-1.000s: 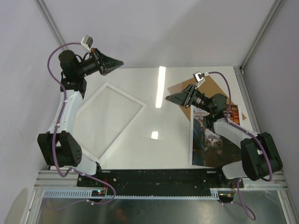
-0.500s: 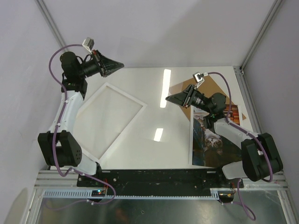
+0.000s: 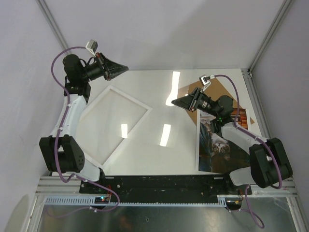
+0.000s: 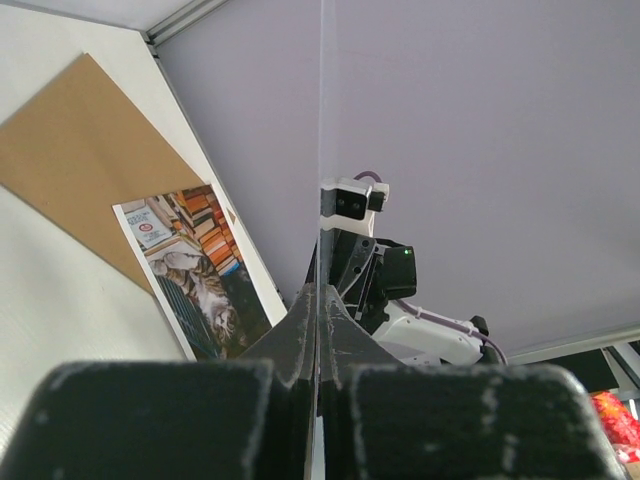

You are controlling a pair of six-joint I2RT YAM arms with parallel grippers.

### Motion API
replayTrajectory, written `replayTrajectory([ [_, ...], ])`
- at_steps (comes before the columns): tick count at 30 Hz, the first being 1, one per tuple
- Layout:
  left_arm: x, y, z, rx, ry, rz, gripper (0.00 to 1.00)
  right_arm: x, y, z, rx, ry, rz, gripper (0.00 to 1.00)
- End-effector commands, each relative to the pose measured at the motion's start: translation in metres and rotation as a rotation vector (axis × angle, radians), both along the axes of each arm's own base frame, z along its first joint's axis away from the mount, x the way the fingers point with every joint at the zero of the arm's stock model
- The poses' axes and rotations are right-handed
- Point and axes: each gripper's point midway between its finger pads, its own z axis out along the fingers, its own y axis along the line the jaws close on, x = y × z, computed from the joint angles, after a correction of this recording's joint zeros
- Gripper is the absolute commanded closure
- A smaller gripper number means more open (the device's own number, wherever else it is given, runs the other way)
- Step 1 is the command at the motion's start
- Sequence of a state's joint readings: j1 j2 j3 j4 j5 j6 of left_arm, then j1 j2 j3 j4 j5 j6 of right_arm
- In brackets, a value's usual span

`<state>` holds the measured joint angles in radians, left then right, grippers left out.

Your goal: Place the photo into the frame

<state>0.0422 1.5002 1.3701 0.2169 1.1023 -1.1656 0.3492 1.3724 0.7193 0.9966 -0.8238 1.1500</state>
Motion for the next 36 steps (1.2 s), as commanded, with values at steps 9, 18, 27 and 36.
replayTrajectory([
  [9,-0.003,-0.009,-0.001,0.015,-0.058,-0.019,1.00,0.002,-0.002,0.027,0.015,-0.093,-0.021,0.75],
  [18,-0.001,-0.012,-0.008,0.018,-0.049,-0.025,1.00,0.004,-0.002,0.024,0.007,-0.077,-0.023,0.74],
  [27,0.001,-0.012,-0.019,0.024,-0.036,-0.023,0.98,0.010,-0.006,0.020,-0.009,-0.041,-0.031,0.98],
  [36,0.019,0.013,-0.028,0.066,-0.049,0.094,0.33,0.016,-0.038,0.021,-0.074,0.002,-0.127,1.00],
])
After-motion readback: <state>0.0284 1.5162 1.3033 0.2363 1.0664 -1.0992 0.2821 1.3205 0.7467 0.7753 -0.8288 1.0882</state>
